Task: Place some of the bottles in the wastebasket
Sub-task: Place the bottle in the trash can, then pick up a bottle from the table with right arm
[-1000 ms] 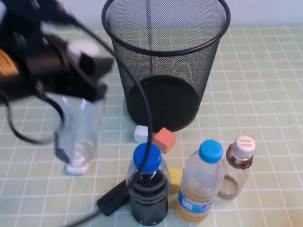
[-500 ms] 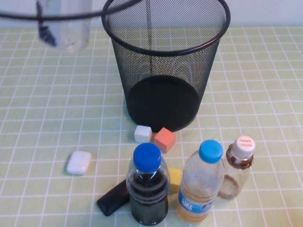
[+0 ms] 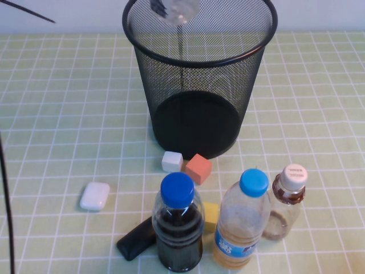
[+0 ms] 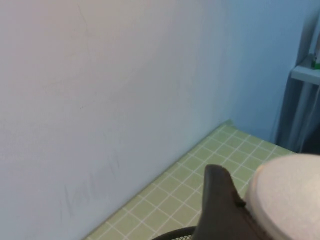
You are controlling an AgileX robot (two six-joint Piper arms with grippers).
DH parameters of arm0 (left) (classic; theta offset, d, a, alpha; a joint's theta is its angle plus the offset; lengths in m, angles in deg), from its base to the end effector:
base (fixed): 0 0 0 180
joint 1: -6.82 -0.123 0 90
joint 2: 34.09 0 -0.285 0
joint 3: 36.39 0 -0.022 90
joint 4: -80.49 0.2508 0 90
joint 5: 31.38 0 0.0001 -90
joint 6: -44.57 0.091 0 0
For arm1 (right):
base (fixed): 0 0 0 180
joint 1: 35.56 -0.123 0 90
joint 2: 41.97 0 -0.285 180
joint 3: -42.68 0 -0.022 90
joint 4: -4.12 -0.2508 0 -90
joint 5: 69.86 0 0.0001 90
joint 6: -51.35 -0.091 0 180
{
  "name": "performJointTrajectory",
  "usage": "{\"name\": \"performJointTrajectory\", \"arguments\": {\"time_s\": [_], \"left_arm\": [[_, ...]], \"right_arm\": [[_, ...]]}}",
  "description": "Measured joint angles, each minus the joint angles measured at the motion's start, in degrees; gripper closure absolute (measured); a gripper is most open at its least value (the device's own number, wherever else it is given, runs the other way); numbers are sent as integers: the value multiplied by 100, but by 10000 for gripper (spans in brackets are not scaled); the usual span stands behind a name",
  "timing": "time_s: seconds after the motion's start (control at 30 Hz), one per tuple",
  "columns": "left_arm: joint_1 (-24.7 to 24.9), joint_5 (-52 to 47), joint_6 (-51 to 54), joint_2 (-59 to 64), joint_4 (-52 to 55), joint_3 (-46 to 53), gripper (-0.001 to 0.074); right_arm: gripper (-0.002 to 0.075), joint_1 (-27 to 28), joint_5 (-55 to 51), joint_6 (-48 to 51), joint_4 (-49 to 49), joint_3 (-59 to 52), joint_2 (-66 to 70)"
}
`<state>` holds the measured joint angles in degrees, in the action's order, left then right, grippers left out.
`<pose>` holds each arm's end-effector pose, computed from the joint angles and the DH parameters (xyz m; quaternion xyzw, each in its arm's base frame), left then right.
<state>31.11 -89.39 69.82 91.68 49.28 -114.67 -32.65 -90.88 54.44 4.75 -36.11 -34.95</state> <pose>0.3634 -0.2079 0.5238 0.3436 0.6858 -0.2630 0.5852 0.0526 -0.0030 0.1717 -0.0042 0.8030 -0.0358 0.5949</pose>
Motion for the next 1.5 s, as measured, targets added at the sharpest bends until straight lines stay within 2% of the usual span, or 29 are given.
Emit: {"name": "performJointTrajectory", "arguments": {"time_s": [0.47, 0.83, 1.0, 1.03, 1.2, 1.3, 1.37, 1.43, 1.5], "left_arm": [[-9, -214, 150, 1408, -196, 0, 406], [285, -477, 184, 1693, 916, 335, 406], [365, -523, 184, 1702, 1028, 374, 402], [365, -523, 143, 1702, 1028, 374, 389], [365, -513, -269, 1610, 1204, 388, 223], [365, -548, -351, 1400, 1270, 399, 192], [365, -620, -448, 1174, 1270, 399, 199], [365, -720, -574, 911, 1270, 399, 241], [365, -878, -741, 570, 1279, 399, 343]], "right_arm": [[736, 0, 0, 0, 0, 0, 0], [736, 0, 0, 0, 0, 0, 0], [736, 0, 0, 0, 0, 0, 0], [736, 0, 0, 0, 0, 0, 0], [736, 0, 0, 0, 0, 0, 0], [736, 0, 0, 0, 0, 0, 0], [736, 0, 0, 0, 0, 0, 0], [736, 0, 0, 0, 0, 0, 0], [736, 0, 0, 0, 0, 0, 0]]}}
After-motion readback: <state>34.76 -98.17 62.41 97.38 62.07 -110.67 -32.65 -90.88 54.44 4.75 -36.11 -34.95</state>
